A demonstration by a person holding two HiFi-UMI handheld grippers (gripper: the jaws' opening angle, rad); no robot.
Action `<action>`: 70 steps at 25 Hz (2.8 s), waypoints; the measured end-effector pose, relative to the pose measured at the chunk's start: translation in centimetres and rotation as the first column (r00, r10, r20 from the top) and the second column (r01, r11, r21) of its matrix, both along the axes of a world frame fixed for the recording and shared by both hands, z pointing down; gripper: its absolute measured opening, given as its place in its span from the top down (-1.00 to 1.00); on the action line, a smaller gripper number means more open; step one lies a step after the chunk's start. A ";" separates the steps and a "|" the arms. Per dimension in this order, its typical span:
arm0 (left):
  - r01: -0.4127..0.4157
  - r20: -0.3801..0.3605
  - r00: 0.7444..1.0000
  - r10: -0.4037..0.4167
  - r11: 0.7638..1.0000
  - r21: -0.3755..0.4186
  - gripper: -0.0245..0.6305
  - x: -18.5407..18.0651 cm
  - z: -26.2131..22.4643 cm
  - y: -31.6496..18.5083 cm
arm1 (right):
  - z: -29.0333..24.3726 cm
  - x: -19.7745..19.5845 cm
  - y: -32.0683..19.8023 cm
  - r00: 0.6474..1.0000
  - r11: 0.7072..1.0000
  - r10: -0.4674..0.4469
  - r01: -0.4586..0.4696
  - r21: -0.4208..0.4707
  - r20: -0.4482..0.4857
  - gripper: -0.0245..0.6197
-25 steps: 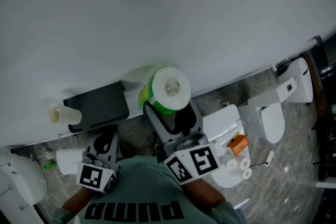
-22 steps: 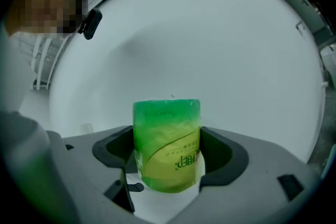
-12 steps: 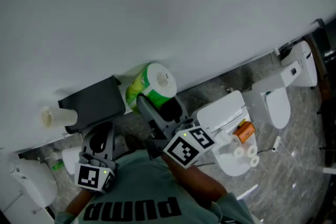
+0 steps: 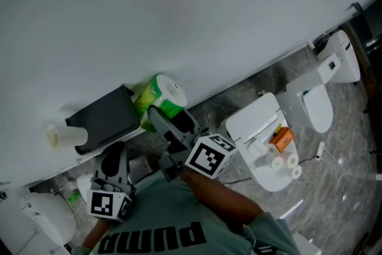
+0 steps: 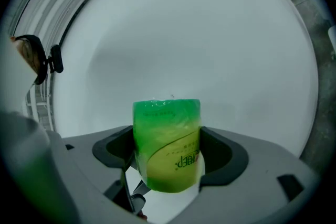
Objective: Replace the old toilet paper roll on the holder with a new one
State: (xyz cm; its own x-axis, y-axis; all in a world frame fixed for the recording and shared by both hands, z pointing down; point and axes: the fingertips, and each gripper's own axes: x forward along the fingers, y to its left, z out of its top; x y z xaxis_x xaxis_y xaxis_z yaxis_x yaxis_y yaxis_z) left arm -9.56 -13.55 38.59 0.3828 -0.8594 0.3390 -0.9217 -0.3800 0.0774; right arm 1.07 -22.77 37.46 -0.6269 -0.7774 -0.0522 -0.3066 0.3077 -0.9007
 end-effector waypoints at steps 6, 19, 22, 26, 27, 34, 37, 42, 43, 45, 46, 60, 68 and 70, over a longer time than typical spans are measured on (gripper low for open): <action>0.004 0.014 1.000 -0.004 1.000 0.006 0.92 -1.2 0.3 0.6 | 0.6 -0.4 0.0 0.999 0.999 0.005 -0.004 -0.038 0.045 -0.28; 0.026 -0.006 1.000 -0.026 0.999 0.034 0.92 -2.5 -0.3 1.5 | 0.7 -3.1 1.4 0.960 0.990 -0.022 0.059 -0.124 0.279 -0.28; 0.027 -0.002 1.000 -0.027 0.999 0.032 0.92 -2.9 -0.3 1.6 | 0.9 -3.1 1.6 0.952 0.990 -0.003 0.047 -0.136 0.307 -0.28; 0.024 -0.005 1.000 -0.024 0.999 0.032 0.92 -3.4 -0.3 2.0 | 1.0 -3.2 1.9 0.937 0.989 0.011 0.041 -0.142 0.349 -0.28; 0.023 -0.007 1.000 -0.023 0.999 0.034 0.92 -3.5 -0.3 2.0 | 1.1 -3.3 2.0 0.932 0.989 0.011 0.044 -0.143 0.361 -0.28; -0.003 -0.013 1.000 0.004 0.999 0.045 0.92 -3.6 -0.4 1.9 | 1.6 -5.2 3.8 0.917 0.985 -0.058 0.118 -0.129 0.395 -0.28; -0.008 -0.020 1.000 0.009 0.999 0.050 0.92 -3.7 -0.4 1.9 | 1.7 -6.2 4.4 0.917 0.982 -0.084 0.142 -0.121 0.391 -0.28; 0.001 -0.030 1.000 0.001 0.999 0.052 0.92 -4.1 -0.4 2.1 | 1.3 -8.1 5.6 0.910 0.975 -0.147 0.199 -0.097 0.387 -0.28; 0.008 -0.036 0.999 -0.006 0.999 0.053 0.92 -4.2 -0.5 2.1 | 1.3 -8.6 5.8 0.908 0.972 -0.163 0.215 -0.094 0.386 -0.28; 0.021 -0.044 0.999 -0.019 0.998 0.056 0.92 -4.5 -0.7 2.1 | 1.3 -9.5 6.2 0.903 0.965 -0.190 0.243 -0.096 0.385 -0.28; 0.029 -0.047 0.999 -0.026 0.998 0.056 0.92 -4.6 -0.7 2.2 | 1.4 -9.8 6.4 0.901 0.962 -0.200 0.256 -0.098 0.385 -0.28; 0.137 -0.002 0.991 -0.137 0.991 -0.004 0.92 -7.0 1.1 4.3 | 2.0 -13.1 8.2 0.845 0.907 -0.334 0.408 -0.101 0.417 -0.28; 0.235 0.008 0.972 -0.235 0.971 -0.033 0.92 -6.4 1.4 5.4 | 2.0 -12.7 8.7 0.803 0.876 -0.412 0.480 -0.057 0.429 -0.28; 0.263 0.011 0.965 -0.262 0.964 -0.047 0.92 -6.3 1.7 5.7 | 2.0 -12.4 8.8 0.791 0.865 -0.430 0.499 -0.054 0.435 -0.28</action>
State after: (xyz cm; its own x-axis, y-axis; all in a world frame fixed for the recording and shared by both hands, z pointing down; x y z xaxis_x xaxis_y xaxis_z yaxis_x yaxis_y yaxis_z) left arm -15.83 -7.87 40.26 0.1443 -0.9125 0.3827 -0.9890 -0.1207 0.0852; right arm -11.36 -13.92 39.49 -0.8658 -0.4162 -0.2778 0.2291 0.1638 -0.9595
